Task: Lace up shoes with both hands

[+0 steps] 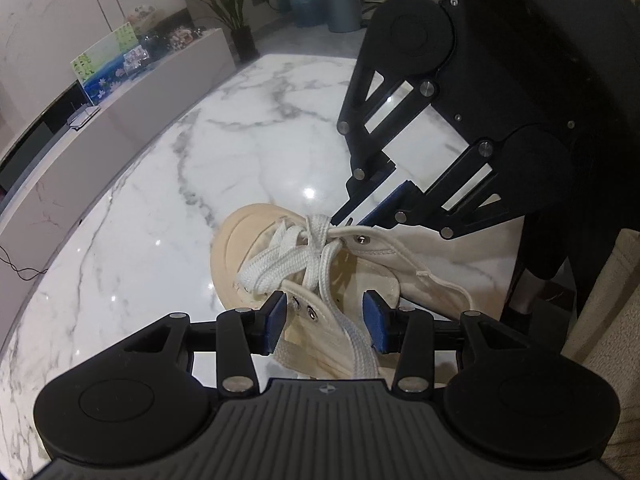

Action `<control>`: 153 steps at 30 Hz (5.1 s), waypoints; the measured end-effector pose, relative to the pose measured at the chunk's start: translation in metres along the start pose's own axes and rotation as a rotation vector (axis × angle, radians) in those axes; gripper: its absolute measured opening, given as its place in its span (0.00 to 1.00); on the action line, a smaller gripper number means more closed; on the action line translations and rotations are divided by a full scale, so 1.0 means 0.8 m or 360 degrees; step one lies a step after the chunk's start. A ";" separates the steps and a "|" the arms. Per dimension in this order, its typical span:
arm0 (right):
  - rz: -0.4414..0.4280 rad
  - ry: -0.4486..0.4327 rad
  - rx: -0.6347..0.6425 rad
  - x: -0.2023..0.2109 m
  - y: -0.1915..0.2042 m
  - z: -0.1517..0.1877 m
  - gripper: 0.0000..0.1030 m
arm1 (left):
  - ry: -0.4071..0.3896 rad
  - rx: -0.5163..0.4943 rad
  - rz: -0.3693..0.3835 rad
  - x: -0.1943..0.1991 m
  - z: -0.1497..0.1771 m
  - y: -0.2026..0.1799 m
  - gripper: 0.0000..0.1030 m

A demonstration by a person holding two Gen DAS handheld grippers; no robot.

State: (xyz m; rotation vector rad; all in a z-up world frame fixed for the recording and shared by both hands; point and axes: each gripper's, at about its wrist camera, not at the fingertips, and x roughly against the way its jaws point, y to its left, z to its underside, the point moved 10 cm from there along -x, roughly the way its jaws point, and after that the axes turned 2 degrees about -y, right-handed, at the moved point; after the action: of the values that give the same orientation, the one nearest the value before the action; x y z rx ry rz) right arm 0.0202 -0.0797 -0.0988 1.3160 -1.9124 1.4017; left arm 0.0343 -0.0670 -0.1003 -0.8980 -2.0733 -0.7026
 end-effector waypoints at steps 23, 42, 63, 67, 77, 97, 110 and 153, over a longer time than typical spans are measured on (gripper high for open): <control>0.0178 0.0323 -0.0201 0.049 0.002 0.078 0.00 | -0.0028 0.0075 -0.0096 0.038 0.009 -0.009 0.39; 0.0545 0.0638 -0.0516 0.147 -0.026 0.178 0.00 | 0.0034 0.0180 -0.0193 0.012 -0.004 -0.006 0.20; 0.0359 0.0209 -0.0406 0.116 -0.023 0.057 0.00 | 0.0051 0.0284 -0.0266 0.028 0.018 0.017 0.25; 0.0250 0.0217 -0.0196 0.081 -0.003 0.030 0.00 | 0.0043 0.0296 -0.0273 0.030 0.017 0.018 0.27; 0.0182 0.0209 0.0128 0.031 0.003 -0.009 0.00 | 0.0027 0.0322 -0.0226 0.032 0.018 0.020 0.27; 0.0052 -0.0092 -0.0089 0.032 -0.012 -0.063 0.17 | 0.0021 0.0319 -0.0179 0.028 0.020 0.018 0.28; 0.0073 -0.0085 -0.0670 0.037 -0.024 -0.048 0.20 | 0.0023 0.0306 -0.0185 0.027 0.012 0.013 0.28; -0.0029 -0.0178 -0.0890 0.025 -0.033 -0.046 0.03 | 0.0003 0.0368 -0.0172 0.037 0.001 0.008 0.15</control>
State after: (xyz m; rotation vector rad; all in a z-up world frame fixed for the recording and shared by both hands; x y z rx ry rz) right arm 0.0273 -0.0562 -0.0555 1.1410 -2.1426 0.7068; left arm 0.0253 -0.0517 -0.0755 -0.6593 -2.1614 -0.5050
